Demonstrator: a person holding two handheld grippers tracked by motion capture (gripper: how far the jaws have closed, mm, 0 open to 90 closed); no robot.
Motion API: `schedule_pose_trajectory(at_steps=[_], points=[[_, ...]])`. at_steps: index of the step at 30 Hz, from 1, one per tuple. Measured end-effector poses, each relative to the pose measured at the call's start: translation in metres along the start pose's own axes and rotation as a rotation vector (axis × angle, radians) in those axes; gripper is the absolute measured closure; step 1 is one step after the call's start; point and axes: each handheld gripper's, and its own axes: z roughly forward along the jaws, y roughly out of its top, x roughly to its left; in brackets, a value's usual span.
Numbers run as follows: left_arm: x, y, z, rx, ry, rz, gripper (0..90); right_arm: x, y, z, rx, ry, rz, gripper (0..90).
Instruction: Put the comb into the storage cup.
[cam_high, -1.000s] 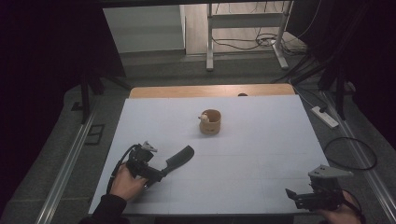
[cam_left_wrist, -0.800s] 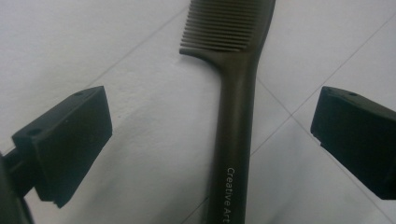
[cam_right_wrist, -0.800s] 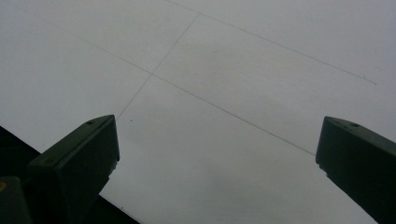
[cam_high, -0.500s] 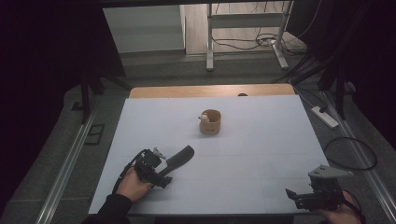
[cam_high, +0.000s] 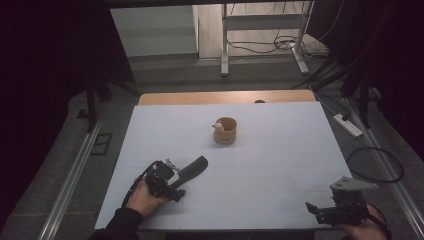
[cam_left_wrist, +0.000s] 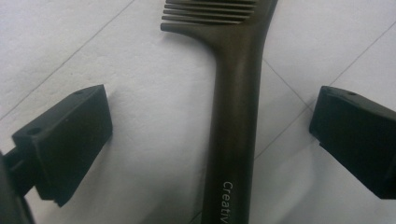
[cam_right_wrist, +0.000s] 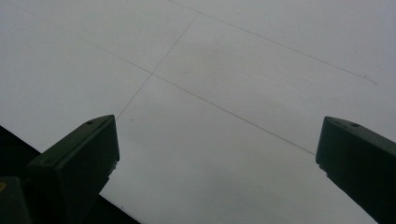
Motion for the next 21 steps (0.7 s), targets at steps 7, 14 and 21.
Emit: schedule_pose_trajectory(at_steps=[7,14,21], points=[[-0.004,0.001,-0.005,0.011,-0.005,0.014,10.6,0.000,0.000,0.000,-0.001,-0.001,0.000,0.0],[-0.005,-0.001,-0.012,-0.007,0.000,-0.008,36.7,0.000,0.000,0.000,-0.001,-0.003,0.001,0.0],[-0.008,-0.001,-0.015,-0.009,0.005,0.001,68.7,0.000,0.000,0.000,-0.001,-0.003,0.000,0.0]])
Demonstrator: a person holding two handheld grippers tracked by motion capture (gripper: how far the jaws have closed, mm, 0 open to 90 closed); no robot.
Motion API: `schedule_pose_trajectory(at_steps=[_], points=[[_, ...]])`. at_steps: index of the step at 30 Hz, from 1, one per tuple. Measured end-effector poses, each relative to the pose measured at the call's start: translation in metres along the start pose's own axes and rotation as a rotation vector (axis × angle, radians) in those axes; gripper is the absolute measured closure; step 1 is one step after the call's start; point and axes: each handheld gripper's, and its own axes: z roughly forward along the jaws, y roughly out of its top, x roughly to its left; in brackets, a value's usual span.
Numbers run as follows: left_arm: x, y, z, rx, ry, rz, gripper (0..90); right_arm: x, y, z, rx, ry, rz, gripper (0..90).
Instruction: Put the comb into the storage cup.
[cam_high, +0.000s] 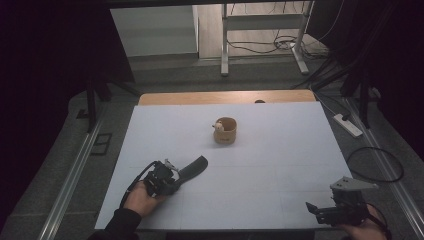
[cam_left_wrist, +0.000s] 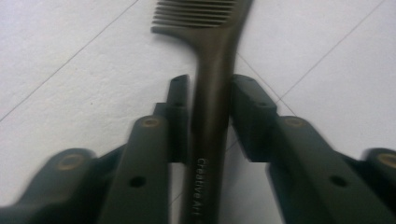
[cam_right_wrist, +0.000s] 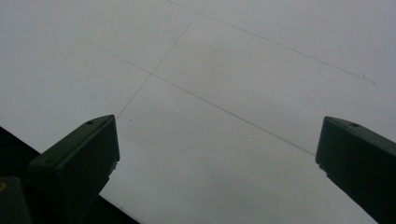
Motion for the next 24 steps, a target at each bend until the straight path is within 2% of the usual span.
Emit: schedule_pose_trajectory(at_steps=[4,6,13,24], points=[[-0.0003,0.0004,-0.0002,0.003,-0.002,-0.004,71.8,-0.0001,0.0000,0.0001,0.001,-0.001,0.001,0.0],[0.0004,0.0000,-0.0002,-0.001,-0.008,-0.023,71.9,-0.0001,0.0000,0.0000,0.001,-0.001,0.001,0.0],[0.0034,-0.0004,-0.0008,-0.008,-0.029,-0.053,72.0,0.0002,0.0000,-0.0002,-0.002,0.000,-0.001,0.0],[0.0057,-0.0009,-0.0045,-0.036,-0.061,-0.069,72.1,0.0004,0.0000,-0.0004,-0.004,0.002,-0.003,0.0]])
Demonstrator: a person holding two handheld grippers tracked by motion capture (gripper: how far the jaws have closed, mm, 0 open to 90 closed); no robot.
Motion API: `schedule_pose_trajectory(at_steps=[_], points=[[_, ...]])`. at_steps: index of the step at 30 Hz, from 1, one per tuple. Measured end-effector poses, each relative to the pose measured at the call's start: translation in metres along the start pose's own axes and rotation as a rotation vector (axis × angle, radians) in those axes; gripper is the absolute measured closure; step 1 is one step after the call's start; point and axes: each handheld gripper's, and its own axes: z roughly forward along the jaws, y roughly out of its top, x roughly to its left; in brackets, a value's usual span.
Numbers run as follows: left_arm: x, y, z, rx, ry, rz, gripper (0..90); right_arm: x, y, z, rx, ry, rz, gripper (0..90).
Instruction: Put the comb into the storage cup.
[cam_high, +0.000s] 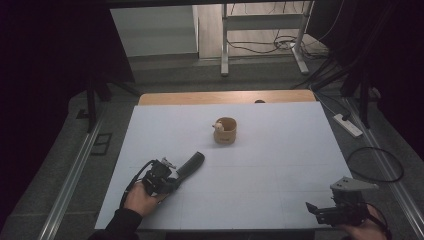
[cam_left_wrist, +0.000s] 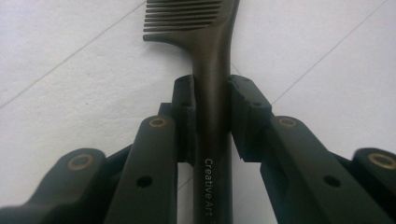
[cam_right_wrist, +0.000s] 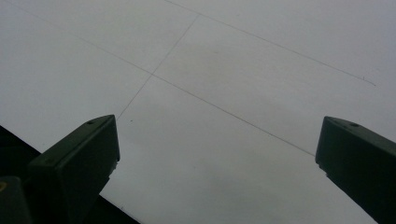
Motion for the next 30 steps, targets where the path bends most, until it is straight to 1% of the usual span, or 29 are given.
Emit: schedule_pose_trajectory(at_steps=[1,3,7,11,13,16,18,20,21,22,25,30], points=[[0.001,0.000,-0.001,-0.005,-0.011,-0.007,72.1,0.000,0.000,0.000,0.000,0.000,0.000,0.0],[0.001,0.000,-0.003,-0.014,-0.015,-0.012,72.1,0.000,0.000,0.000,-0.001,0.000,0.000,0.0],[0.002,-0.001,-0.005,-0.034,-0.013,-0.016,72.1,0.000,0.000,0.000,-0.002,0.000,0.000,0.0],[0.003,-0.001,-0.008,-0.049,-0.039,-0.036,72.1,0.000,0.000,0.000,-0.004,0.001,-0.002,0.0],[0.003,-0.001,-0.010,-0.063,-0.052,-0.036,72.1,0.000,0.000,0.000,-0.003,0.001,-0.001,0.0],[0.003,-0.002,-0.012,-0.077,-0.051,-0.033,72.0,0.000,0.000,0.000,-0.005,0.002,-0.002,0.0],[0.003,-0.002,-0.015,-0.105,-0.060,-0.033,72.1,0.000,0.000,0.000,-0.004,0.002,-0.002,0.0],[0.002,-0.002,-0.016,-0.113,-0.060,-0.032,72.0,0.000,0.000,0.000,-0.005,0.002,-0.002,0.0],[0.002,-0.003,-0.018,-0.126,-0.055,-0.021,72.0,0.000,0.000,0.000,-0.005,0.003,-0.003,0.0],[0.002,-0.003,-0.018,-0.126,-0.055,-0.021,72.0,0.000,0.000,0.000,-0.005,0.003,-0.003,0.0],[0.000,-0.004,-0.020,-0.153,-0.050,-0.013,72.0,0.000,0.000,0.000,-0.005,0.003,-0.003,0.0],[-0.002,-0.004,-0.023,-0.173,-0.059,-0.005,72.0,0.000,0.000,0.000,-0.005,0.004,-0.003,0.0]])
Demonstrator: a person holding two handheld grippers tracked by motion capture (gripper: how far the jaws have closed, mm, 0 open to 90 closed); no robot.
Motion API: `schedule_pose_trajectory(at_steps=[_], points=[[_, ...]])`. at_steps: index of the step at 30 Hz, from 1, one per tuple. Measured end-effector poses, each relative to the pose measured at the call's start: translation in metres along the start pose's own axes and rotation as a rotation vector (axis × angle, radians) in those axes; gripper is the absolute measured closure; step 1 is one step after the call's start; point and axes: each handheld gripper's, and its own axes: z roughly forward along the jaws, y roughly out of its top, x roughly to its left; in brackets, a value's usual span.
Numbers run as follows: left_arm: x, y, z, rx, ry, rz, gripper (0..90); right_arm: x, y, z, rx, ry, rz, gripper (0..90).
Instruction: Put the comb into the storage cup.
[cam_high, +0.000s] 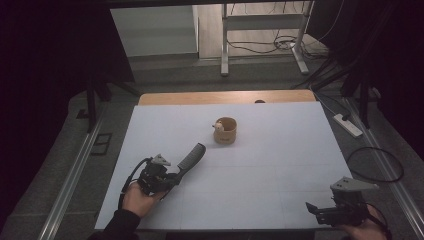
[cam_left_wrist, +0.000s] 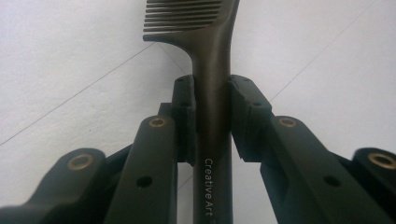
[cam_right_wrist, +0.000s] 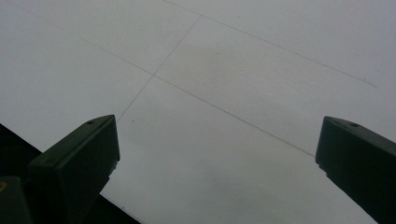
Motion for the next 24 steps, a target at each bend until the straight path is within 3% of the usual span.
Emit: schedule_pose_trajectory(at_steps=[24], points=[[-0.022,-0.001,-0.019,-0.137,-0.020,0.028,72.0,0.001,-0.001,-0.003,-0.027,0.019,-0.021,0.0]])
